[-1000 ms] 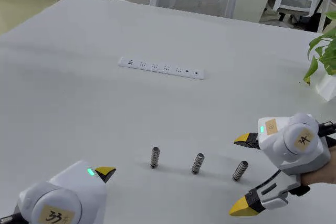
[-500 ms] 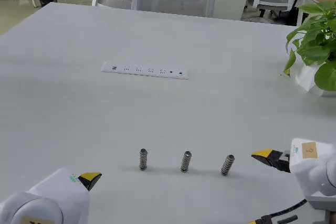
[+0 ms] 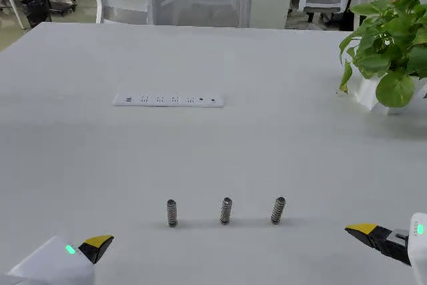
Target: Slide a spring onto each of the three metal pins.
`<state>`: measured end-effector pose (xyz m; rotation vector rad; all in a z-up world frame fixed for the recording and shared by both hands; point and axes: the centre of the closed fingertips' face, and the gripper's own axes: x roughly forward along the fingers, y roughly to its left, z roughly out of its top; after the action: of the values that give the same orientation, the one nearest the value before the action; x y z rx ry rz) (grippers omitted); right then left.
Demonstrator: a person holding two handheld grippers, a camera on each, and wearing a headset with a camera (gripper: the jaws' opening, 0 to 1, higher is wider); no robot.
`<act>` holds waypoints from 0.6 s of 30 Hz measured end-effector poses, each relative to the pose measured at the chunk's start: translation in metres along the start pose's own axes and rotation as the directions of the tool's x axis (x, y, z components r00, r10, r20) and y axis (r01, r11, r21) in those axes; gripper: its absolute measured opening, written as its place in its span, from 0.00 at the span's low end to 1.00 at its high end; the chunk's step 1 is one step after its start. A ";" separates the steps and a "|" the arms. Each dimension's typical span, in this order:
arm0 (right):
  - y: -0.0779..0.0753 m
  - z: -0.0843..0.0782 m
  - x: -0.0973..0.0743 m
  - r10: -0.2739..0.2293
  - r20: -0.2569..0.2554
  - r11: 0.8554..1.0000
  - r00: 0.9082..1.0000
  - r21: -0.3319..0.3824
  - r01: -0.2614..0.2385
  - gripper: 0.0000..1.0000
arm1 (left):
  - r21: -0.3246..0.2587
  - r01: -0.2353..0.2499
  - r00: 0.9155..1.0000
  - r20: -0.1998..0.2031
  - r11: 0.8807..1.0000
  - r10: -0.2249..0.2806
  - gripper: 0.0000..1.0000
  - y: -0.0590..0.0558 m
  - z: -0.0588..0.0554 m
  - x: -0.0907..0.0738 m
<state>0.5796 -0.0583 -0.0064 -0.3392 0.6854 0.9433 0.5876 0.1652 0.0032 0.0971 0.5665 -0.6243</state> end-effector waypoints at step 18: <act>0.000 -0.017 -0.010 -0.039 0.003 0.997 0.999 0.067 0.038 0.99 | 0.002 -0.006 1.000 -0.025 1.000 0.006 0.96 -0.002 -0.008 -0.002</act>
<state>0.5692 -0.0743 -0.0121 -0.2902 0.7027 0.8821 0.5811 0.1672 -0.0023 0.1082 0.5898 -0.6182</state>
